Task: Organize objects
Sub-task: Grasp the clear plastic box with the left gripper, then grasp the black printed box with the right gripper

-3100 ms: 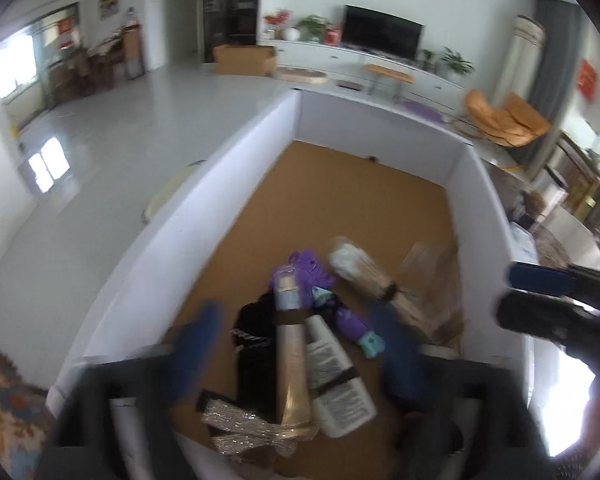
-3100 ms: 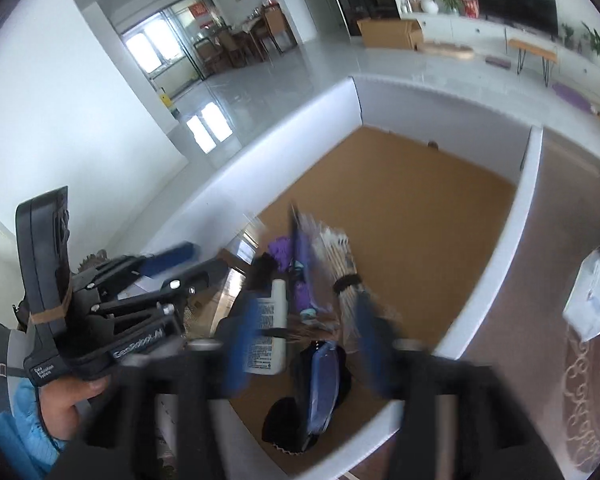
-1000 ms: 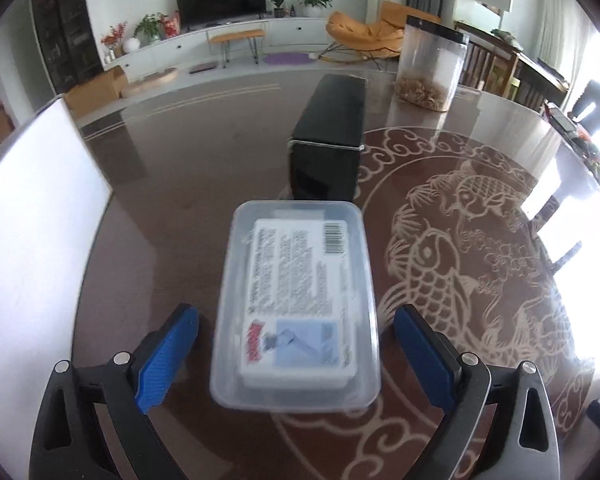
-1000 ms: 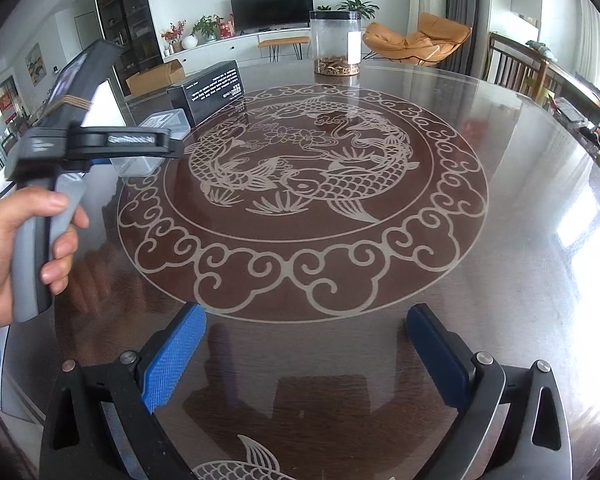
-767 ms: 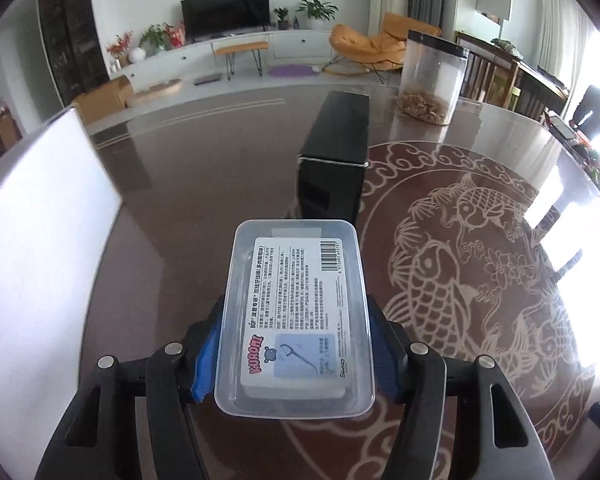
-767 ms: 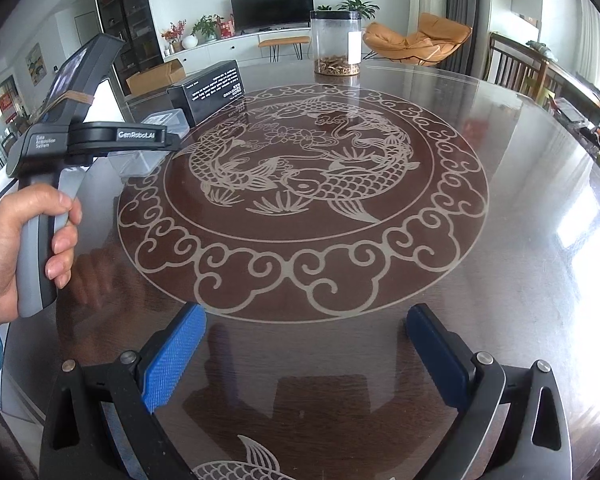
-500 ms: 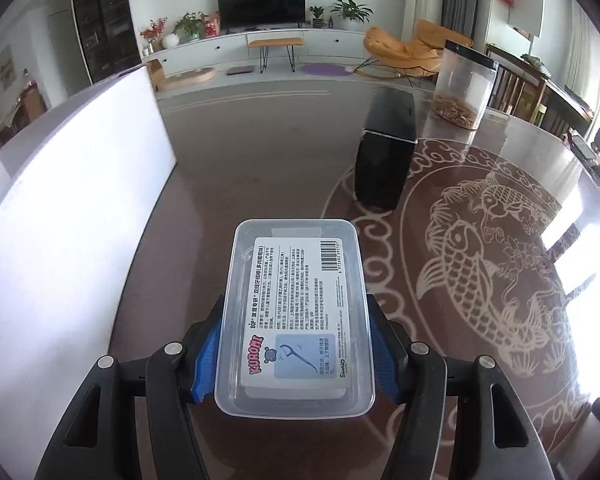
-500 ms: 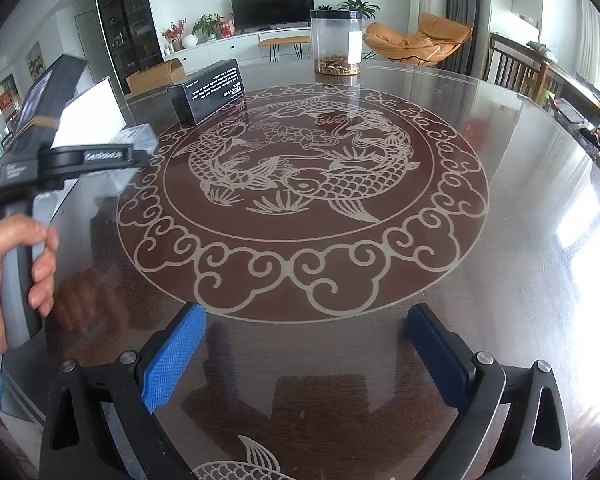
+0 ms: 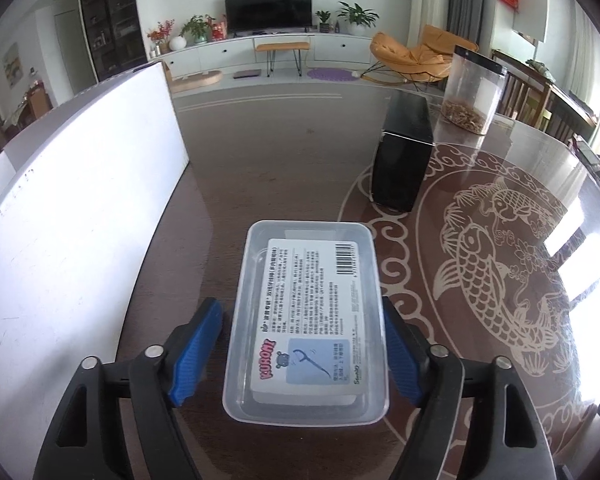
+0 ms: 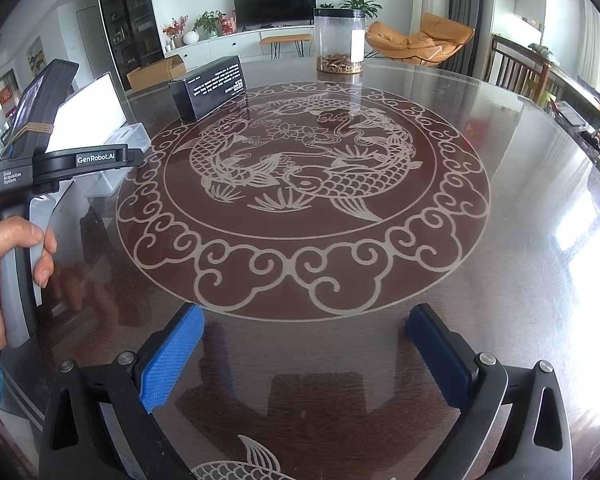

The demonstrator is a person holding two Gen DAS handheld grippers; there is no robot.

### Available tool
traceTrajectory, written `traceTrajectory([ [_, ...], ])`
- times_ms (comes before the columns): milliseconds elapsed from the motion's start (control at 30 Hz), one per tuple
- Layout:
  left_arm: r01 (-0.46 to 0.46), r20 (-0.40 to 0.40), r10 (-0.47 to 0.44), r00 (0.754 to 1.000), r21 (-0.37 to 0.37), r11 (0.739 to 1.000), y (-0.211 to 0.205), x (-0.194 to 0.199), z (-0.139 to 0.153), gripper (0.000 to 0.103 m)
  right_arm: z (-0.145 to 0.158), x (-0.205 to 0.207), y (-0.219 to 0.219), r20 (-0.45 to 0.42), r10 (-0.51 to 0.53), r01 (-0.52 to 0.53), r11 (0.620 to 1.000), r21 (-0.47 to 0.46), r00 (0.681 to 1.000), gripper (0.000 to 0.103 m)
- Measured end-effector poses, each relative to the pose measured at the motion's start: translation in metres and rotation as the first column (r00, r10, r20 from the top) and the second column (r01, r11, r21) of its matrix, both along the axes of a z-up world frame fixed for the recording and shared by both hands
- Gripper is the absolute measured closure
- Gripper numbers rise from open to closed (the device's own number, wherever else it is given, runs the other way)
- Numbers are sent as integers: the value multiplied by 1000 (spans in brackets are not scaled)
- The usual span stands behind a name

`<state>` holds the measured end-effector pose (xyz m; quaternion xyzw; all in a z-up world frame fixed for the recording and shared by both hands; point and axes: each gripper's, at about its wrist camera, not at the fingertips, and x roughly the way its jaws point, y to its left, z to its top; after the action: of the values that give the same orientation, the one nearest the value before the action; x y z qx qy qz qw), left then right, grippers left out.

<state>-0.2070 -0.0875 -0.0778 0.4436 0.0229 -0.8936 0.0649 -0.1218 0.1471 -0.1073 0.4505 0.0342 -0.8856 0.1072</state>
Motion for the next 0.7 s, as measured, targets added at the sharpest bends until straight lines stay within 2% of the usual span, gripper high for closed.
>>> traceTrajectory([
  [67,-10,4,10,1000,8,1000,-2,-2,-1,17,0,0,0,1,2,-2,1000,4,1000,0],
  [100,-3,10,2,1000,14,1000,-1,-3,-2,6,0,-1,0,1,2,-2,1000,2,1000,0],
  [133,16,24,-16,1000,8,1000,3,-6,-4,2,0,-1,1,2,3,-3,1000,-5,1000,0],
  [233,41,29,-41,999,11,999,6,-8,-4,0,3,-6,6,10,-1,1,999,-45,1000,0],
  [300,41,29,-41,999,12,999,5,-8,-4,0,6,-22,8,36,3,1,994,-109,999,0],
  [400,41,30,-41,999,11,999,5,-9,-4,0,22,-74,1,75,-1,15,981,-192,997,0],
  [533,41,29,-41,999,12,999,5,-9,-4,0,60,-149,-31,49,3,12,955,-295,999,0],
  [633,41,29,-41,999,12,999,5,-9,-4,0,72,-210,-74,114,31,10,940,-342,993,0],
  [700,41,29,-42,999,12,999,5,-9,-4,0,67,-243,-105,178,50,14,939,-345,983,0],
])
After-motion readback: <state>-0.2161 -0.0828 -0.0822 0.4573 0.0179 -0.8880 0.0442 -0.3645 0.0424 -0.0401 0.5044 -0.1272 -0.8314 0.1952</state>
